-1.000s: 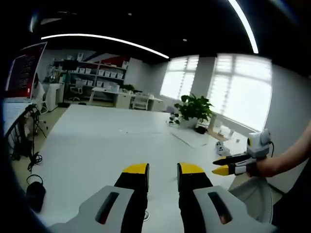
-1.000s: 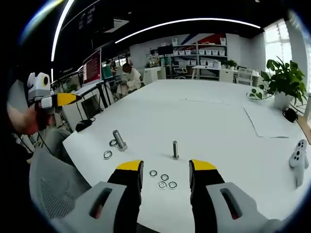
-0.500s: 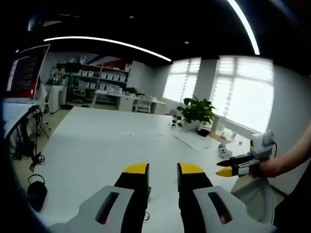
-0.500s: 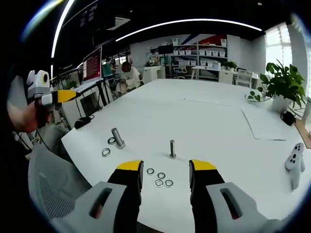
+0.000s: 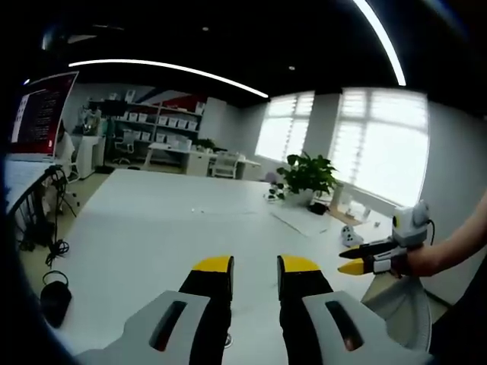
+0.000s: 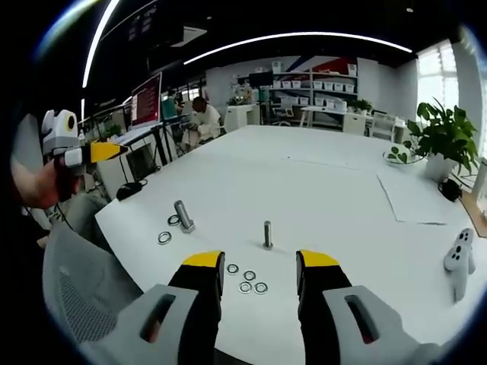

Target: Place the washer onto the threaded stud by aligning its center hole with the stud, sliding it down to the base, and recovering from edge contact or off-axis alignment until the washer reaches the visible bottom stop.

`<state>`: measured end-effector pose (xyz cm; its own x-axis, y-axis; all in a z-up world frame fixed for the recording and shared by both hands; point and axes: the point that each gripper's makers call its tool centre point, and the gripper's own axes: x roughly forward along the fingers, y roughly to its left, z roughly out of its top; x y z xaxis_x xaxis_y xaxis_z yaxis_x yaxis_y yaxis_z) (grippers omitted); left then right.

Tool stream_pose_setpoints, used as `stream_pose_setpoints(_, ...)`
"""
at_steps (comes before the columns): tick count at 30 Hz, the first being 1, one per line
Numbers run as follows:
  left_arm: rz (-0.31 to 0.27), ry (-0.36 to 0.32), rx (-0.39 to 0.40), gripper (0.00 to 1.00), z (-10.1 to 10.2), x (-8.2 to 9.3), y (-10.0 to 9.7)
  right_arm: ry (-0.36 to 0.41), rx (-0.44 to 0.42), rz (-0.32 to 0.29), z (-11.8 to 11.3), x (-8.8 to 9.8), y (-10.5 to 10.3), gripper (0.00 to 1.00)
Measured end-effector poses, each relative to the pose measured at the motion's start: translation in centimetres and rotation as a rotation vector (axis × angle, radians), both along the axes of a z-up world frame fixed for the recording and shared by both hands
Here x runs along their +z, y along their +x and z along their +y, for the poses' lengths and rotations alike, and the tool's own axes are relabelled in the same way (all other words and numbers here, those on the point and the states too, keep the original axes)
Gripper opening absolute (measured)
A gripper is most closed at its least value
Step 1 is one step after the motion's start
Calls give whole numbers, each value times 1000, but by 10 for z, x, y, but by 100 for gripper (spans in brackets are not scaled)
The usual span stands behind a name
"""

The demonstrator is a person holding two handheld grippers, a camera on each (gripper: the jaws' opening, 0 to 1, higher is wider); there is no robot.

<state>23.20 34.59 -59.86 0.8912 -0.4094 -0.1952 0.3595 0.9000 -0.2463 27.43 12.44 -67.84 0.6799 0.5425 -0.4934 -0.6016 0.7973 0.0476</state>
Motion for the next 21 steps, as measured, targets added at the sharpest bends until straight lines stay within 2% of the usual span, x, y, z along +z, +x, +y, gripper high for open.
stream_pose_setpoints(8, 7, 5, 3, 21, -8, -8, 0, 6, -3, -5, 2, -3, 2, 40)
stream_pose_setpoints(21, 3, 8, 34, 21, -11, -13, 4, -7, 18, -30, 5, -3, 3, 40)
